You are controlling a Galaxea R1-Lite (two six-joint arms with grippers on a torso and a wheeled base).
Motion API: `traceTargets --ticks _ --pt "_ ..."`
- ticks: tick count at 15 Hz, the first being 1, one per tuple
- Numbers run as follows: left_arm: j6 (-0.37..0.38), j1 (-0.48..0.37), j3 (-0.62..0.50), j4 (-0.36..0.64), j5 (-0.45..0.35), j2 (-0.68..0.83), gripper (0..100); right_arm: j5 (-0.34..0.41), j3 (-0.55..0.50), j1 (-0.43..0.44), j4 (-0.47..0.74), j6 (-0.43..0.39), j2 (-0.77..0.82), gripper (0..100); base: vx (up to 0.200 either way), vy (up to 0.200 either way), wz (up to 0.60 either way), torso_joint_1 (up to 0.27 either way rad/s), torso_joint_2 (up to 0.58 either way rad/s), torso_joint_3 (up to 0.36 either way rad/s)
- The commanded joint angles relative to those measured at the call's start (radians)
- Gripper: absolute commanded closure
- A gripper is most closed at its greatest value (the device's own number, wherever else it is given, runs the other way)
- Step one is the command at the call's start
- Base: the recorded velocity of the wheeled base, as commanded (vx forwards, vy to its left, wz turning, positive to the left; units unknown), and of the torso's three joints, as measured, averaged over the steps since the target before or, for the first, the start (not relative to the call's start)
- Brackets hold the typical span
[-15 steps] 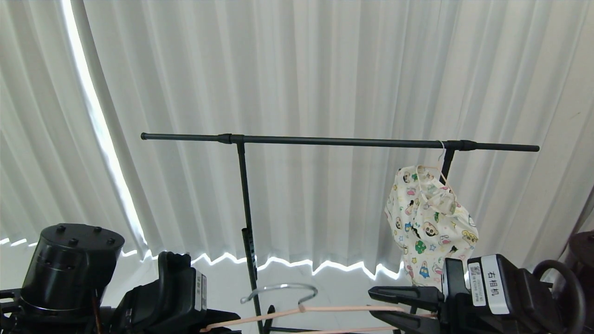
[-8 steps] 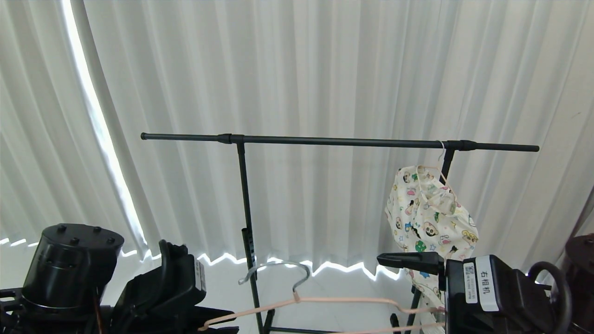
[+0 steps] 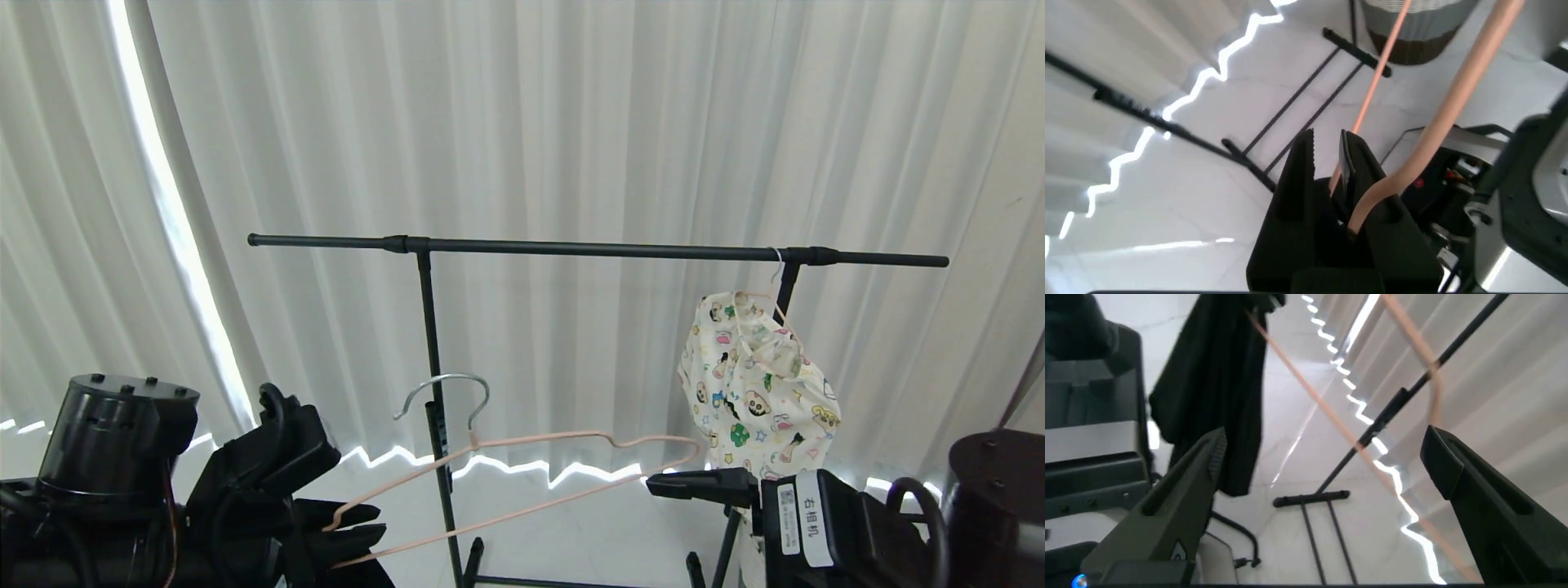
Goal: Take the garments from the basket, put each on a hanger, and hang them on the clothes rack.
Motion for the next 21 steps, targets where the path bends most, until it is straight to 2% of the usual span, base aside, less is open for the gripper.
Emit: traceTargets --ticks 1,4,6,7,8,9,10,12,14,16,18,21 --pt "0.001 0.04 -0.001 -0.001 0.001 0.017 100 0.001 0.013 0.031 0.001 0.013 0.017 0 0.0 0.0 0.0 0.0 0.0 0.0" --pt "-0.002 0.045 -0.031 -0.001 -0.001 0.031 100 0.001 0.024 0.059 0.001 0.089 0.083 0 0.0 0.0 0.0 0.0 0.0 0.0" --pt "-0.029 0.045 -0.044 -0.001 -0.004 0.032 100 -0.004 0.008 0.065 0.0 0.218 0.178 0 0.0 0.0 0.0 0.0 0.0 0.0" --pt "-0.048 0.043 -0.046 -0.001 -0.006 0.026 100 -0.011 -0.024 0.079 0.0 0.323 0.232 0 0.0 0.0 0.0 0.0 0.0 0.0" --pt "-0.052 0.043 -0.047 -0.001 -0.007 0.018 100 -0.05 -0.075 0.096 0.0 0.432 0.284 0 0.0 0.0 0.0 0.0 0.0 0.0" --pt "-0.052 0.043 -0.051 -0.001 -0.007 0.009 100 -0.12 -0.15 0.117 0.0 0.531 0.355 0 0.0 0.0 0.0 0.0 0.0 0.0" --pt "-0.052 0.043 -0.054 -0.001 -0.009 0.003 100 -0.188 -0.228 0.136 0.0 0.602 0.422 0 0.0 0.0 0.0 0.0 0.0 0.0" --pt "-0.057 0.043 -0.07 -0.001 -0.024 -0.003 100 -0.275 -0.377 0.165 0.0 0.712 0.53 0 0.0 0.0 0.0 0.0 0.0 0.0" --pt "-0.111 0.04 -0.104 -0.001 -0.039 0.001 100 -0.343 -0.466 0.174 0.0 0.772 0.595 0 0.0 0.0 0.0 0.0 0.0 0.0" --pt "-0.152 0.022 -0.121 -0.001 -0.039 0.009 100 -0.383 -0.506 0.182 0.0 0.804 0.629 0 0.0 0.0 0.0 0.0 0.0 0.0" --pt "-0.157 0.0 -0.123 -0.001 -0.039 0.014 100 -0.444 -0.553 0.197 0.0 0.83 0.665 0 0.0 0.0 0.0 0.0 0.0 0.0" --pt "-0.166 -0.024 -0.124 -0.001 -0.041 0.018 100 -0.484 -0.633 0.199 -0.002 0.843 0.714 0 0.0 0.0 0.0 0.0 0.0 0.0"
